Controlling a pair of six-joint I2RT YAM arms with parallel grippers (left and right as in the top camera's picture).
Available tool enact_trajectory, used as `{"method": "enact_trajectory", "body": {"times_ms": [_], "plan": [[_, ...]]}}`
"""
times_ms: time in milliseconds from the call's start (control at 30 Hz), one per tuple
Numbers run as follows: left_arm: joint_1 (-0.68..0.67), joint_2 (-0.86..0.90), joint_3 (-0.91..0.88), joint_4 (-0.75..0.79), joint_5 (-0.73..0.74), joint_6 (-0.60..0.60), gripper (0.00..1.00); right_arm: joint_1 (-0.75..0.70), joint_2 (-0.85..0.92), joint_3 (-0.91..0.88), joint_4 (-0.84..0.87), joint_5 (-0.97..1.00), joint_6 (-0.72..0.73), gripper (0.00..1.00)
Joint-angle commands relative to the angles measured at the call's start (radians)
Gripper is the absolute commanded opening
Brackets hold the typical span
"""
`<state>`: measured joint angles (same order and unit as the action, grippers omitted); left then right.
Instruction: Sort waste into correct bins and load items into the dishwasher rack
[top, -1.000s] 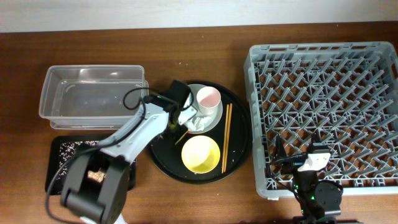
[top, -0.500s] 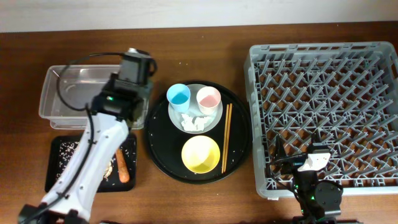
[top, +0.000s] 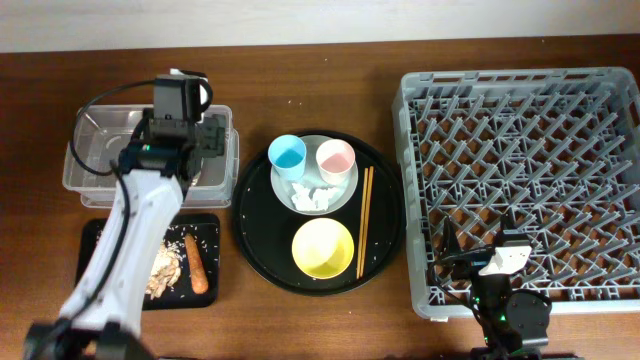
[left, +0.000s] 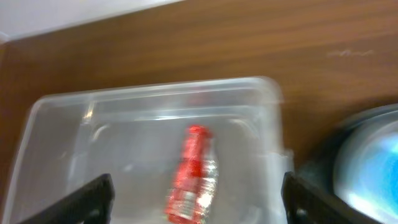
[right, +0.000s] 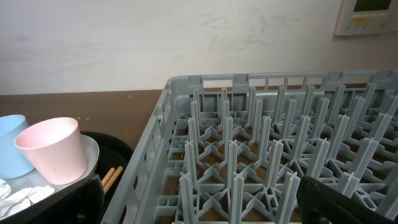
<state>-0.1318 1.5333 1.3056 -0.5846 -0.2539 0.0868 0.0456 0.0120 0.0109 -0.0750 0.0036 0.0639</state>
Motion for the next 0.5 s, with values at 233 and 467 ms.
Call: {"method": "enact_trajectory", "body": {"times_ms": [233, 467], "plan": [[-0.229, -0.135, 0.021, -0.132, 0.662, -0.06, 0.39, 0.006, -0.006, -0.005, -0.007, 0.009, 0.001, 0.98], [-0.344, -0.135, 0.021, -0.15, 0.695, -0.061, 0.99, 0.006, -0.006, -0.005, -0.007, 0.009, 0.001, 0.98]]}}
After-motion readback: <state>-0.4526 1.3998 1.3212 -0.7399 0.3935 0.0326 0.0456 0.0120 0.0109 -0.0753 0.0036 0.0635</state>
